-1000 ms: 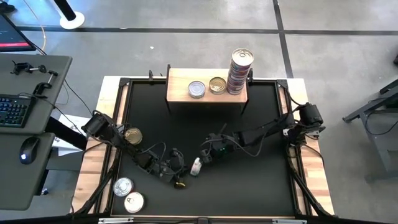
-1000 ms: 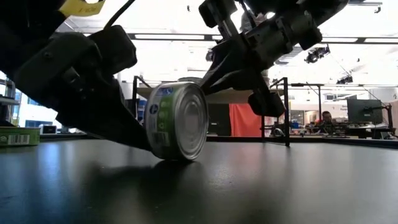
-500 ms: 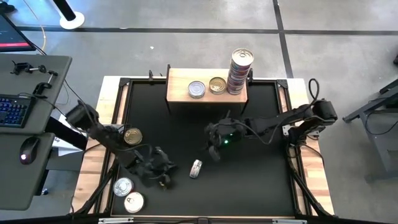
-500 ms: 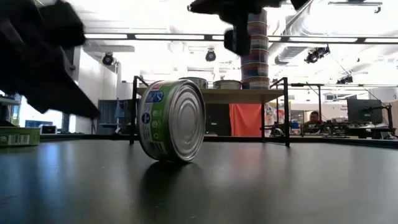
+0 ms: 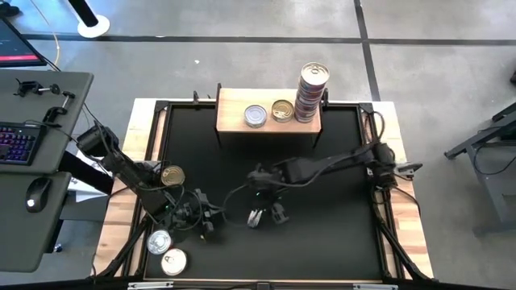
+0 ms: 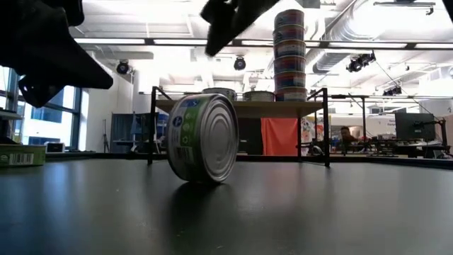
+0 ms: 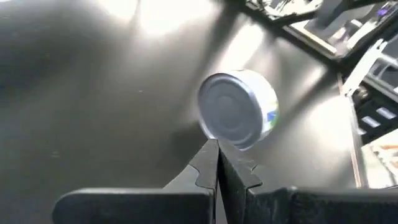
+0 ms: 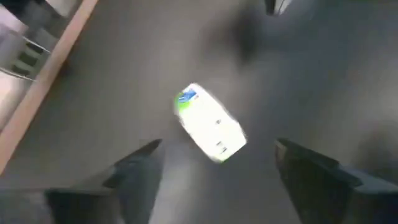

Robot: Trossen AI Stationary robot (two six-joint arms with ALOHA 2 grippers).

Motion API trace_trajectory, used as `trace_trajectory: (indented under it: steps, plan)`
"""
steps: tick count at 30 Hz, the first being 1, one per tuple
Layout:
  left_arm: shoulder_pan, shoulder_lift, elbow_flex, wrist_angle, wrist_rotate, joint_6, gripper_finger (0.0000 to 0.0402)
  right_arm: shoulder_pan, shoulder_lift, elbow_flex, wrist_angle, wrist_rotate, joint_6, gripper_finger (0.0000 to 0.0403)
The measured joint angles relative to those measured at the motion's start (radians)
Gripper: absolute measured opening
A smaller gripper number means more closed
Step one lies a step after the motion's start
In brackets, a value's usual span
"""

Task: Stack canned seafood by type on shelf
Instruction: Stack the white and green tuna can on top of the white and green tuna can

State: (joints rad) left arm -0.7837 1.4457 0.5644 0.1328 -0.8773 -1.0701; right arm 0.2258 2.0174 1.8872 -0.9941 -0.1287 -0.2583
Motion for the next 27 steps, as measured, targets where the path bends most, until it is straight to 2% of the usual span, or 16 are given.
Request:
trace_trajectory:
  steps: [3,6,17,22,27]
  plan:
    - [-0.003,0.003,0.001,0.001,-0.012,-0.001,0.0000,0.016,0.068,0.076,-0.061,0.030,-0.109,0.0325]
    - [-0.005,0.001,0.001,0.002,-0.019,-0.001,0.0000,0.031,0.113,0.096,-0.066,0.044,-0.171,0.0328]
    - [-0.005,0.000,0.001,-0.003,-0.034,0.009,0.0000,0.038,0.222,0.093,-0.035,0.105,-0.231,0.0294]
    - [-0.005,0.000,0.001,-0.001,-0.034,0.008,0.0000,0.043,0.230,0.093,-0.033,0.116,-0.230,0.0236]
    - [-0.004,0.000,0.001,-0.004,-0.044,0.036,0.0000,0.059,0.231,0.128,-0.063,0.179,-0.195,0.0121]
